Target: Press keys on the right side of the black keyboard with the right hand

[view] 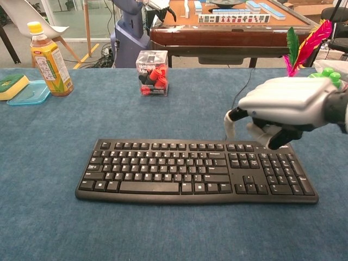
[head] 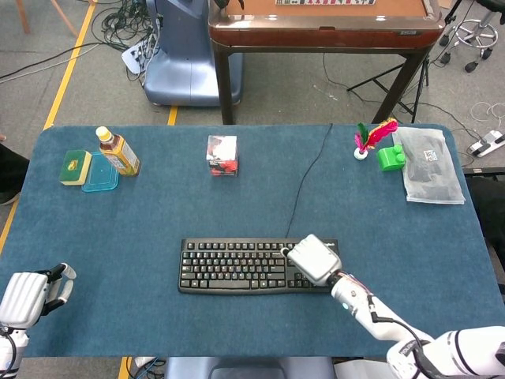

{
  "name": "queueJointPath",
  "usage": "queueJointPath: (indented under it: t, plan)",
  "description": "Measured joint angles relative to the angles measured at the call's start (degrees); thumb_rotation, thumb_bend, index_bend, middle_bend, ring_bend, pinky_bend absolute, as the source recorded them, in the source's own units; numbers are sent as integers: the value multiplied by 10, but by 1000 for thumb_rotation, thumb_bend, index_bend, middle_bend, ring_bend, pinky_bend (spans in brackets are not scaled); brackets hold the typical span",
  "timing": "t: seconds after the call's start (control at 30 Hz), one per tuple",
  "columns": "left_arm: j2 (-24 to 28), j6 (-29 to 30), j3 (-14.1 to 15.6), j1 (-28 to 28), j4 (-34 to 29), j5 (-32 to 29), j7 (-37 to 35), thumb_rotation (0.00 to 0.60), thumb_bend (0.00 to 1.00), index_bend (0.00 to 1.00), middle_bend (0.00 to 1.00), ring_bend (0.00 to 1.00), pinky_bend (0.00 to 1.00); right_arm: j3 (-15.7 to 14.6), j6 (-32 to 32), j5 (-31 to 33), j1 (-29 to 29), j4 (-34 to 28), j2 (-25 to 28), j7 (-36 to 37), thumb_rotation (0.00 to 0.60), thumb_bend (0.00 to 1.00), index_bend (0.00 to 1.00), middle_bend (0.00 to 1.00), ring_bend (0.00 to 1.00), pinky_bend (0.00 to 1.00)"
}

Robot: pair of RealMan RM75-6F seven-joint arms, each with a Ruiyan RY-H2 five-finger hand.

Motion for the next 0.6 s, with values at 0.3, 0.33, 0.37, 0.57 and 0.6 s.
queueJointPath:
  t: [0.3,0.33,0.37,0.57,0.6]
  plan:
    - [-1,5,1,0,-3,5,3,600,387,538,889,794,905,-35,90,-136,-81,-17,72,46,600,751,399,654,629,937]
    - [0,6,1,0,-5,6,2,600,387,538,888,794,905,-39,99,-150,-91,-16,78,55,600,737,399,629,587,872]
    - [0,7,2,0,-7,7,2,600,387,538,886,792,905,-45,110,-169,-104,-14,86,71,600,734,399,615,560,828]
    - [5,19,4,2,-18,20,4,600,387,524,738,750,905,-75,169,-245,-179,19,111,164,600,731,399,503,393,507]
    - [5,22,5,2,-19,23,5,600,387,516,713,732,905,-78,177,-252,-190,27,113,179,600,731,399,496,385,492]
